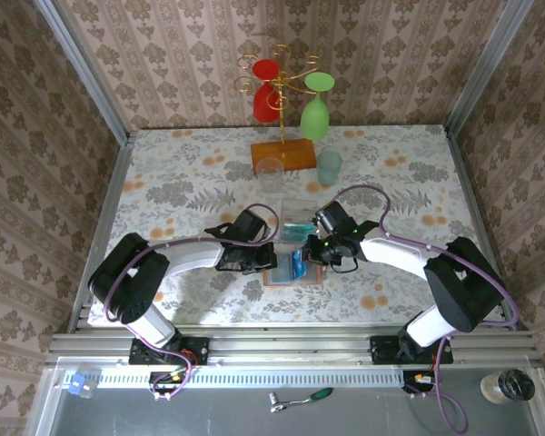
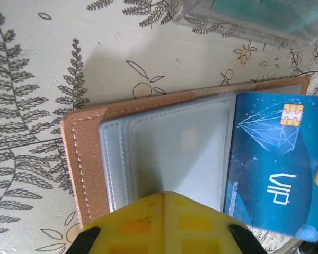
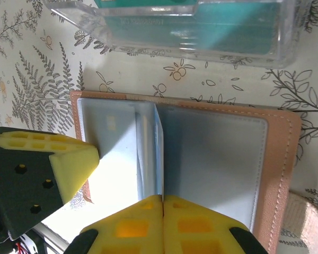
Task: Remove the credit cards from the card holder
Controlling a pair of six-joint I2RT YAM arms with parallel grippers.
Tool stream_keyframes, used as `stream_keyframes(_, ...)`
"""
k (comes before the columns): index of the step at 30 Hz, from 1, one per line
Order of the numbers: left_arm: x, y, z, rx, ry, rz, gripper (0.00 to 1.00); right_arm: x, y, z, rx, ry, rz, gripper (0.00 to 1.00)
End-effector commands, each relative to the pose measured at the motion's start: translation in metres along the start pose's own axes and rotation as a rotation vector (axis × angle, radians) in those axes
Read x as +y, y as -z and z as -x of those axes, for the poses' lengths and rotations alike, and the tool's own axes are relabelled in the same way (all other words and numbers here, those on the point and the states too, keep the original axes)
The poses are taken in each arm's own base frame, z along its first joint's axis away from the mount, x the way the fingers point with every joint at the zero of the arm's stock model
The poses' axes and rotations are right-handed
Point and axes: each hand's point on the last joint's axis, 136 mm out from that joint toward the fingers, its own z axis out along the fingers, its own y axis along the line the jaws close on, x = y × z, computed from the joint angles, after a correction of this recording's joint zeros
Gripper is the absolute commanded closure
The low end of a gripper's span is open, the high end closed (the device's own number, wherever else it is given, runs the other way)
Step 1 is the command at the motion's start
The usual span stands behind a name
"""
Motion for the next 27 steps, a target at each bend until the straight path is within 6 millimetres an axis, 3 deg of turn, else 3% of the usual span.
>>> stream_keyframes(1,0.006,0.001,-0.003,0.012,-0.01,0.039,0.97,-0.007,0.007,-0.002,0.002,0.008,-0.045,0.94)
stream_keyframes(14,-0.003,0.007,0.002,-0.017,-0.025,0.013,0.94,-0.001,0.003,0.0,0.018,0.004,-0.032,0.93)
stream_keyframes(18,-0.004,0.012,0.005,-0.042,-0.032,0.015,0.84,0.0,0.003,0.001,0.019,0.004,-0.034,0.92)
stream_keyframes(27,0.014,0.024,0.007,-0.096,-0.021,0.067,0.78,0.004,0.002,0.001,0.029,0.005,-0.037,0.91)
